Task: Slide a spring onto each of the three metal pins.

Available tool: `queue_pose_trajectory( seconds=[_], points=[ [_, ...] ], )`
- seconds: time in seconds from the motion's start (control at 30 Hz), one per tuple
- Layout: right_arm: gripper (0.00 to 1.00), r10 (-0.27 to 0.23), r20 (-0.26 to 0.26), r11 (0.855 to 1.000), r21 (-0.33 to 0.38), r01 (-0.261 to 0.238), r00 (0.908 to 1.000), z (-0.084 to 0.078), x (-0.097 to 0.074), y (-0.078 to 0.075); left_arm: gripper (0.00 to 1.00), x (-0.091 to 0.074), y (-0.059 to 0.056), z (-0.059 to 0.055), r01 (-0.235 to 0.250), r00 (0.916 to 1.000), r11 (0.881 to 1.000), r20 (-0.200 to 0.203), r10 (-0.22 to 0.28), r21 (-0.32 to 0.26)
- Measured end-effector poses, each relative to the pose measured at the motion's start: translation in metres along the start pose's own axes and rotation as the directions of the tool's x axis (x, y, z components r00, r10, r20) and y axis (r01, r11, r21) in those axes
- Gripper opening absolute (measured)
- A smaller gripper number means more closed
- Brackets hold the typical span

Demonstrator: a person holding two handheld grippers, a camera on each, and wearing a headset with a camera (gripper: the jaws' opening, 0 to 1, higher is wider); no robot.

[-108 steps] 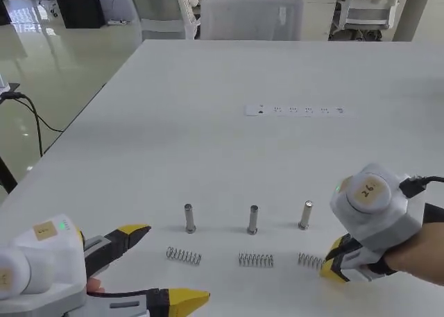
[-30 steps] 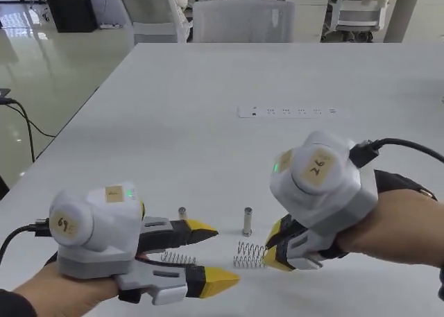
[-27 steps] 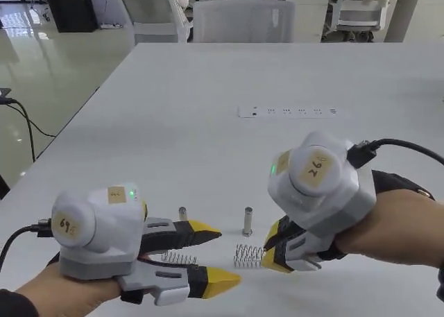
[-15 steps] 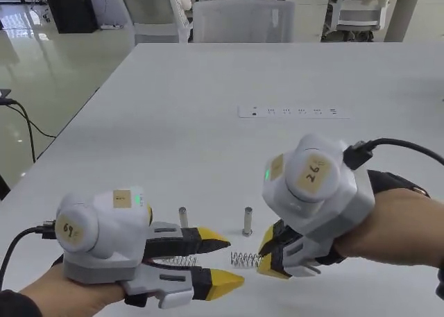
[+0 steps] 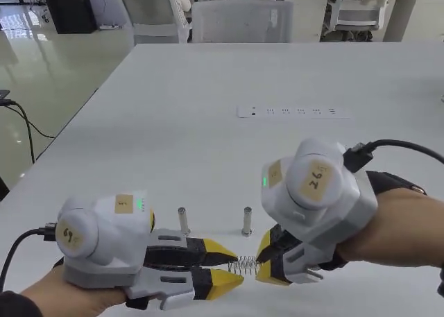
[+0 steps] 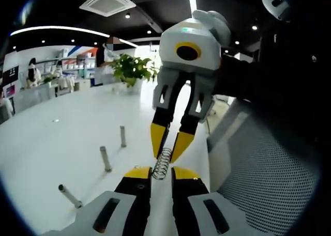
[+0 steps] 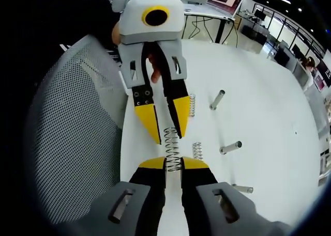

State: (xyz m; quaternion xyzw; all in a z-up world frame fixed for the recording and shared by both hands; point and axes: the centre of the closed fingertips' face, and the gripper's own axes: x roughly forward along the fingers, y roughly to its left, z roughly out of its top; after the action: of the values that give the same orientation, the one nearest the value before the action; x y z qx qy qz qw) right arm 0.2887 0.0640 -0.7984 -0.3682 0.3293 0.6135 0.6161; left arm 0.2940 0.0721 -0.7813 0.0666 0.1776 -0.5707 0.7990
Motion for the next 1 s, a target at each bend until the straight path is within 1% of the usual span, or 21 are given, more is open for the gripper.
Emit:
queue_pose_trajectory(
  seconds=[0.17,0.3,0.4,0.53,0.73,0.9,1.0],
  points=[
    [0.07,0.017,-0.005,1.0,-0.026,-0.018,0.9998,-0.001,-0.001,0.004,0.03,0.0,-0.003,-0.002,0.012,0.9999,1.0,-0.009,-0.012,0.027],
    [0.07,0.027,-0.014,0.999,-0.032,-0.027,0.9995,-0.003,-0.002,0.005,0.03,0.002,-0.006,-0.002,0.023,0.9996,0.999,-0.018,-0.022,0.049],
    [0.07,0.037,-0.015,0.999,-0.027,-0.037,0.9992,-0.003,-0.003,0.005,0.03,0.002,-0.007,-0.002,0.027,0.9995,0.998,-0.02,-0.025,0.06],
    [0.07,0.046,0.0,0.999,-0.006,-0.046,0.9989,0.0,-0.007,0.006,0.03,0.001,-0.007,-0.002,0.027,0.9995,0.998,-0.02,-0.026,0.065],
    [0.07,0.042,0.009,0.999,-0.003,-0.042,0.9991,0.003,-0.012,0.007,0.03,0.002,-0.008,-0.002,0.027,0.9994,0.997,-0.025,-0.025,0.077],
    [0.07,0.029,0.013,1.0,-0.013,-0.028,0.9995,0.009,-0.017,0.008,0.02,0.001,-0.008,0.0,0.028,0.9994,0.996,-0.021,-0.026,0.087],
    [0.08,0.025,0.025,1.0,-0.014,-0.024,0.9994,0.014,-0.02,0.008,0.02,0.0,-0.009,0.0,0.031,0.9993,0.995,-0.023,-0.028,0.095]
  ],
)
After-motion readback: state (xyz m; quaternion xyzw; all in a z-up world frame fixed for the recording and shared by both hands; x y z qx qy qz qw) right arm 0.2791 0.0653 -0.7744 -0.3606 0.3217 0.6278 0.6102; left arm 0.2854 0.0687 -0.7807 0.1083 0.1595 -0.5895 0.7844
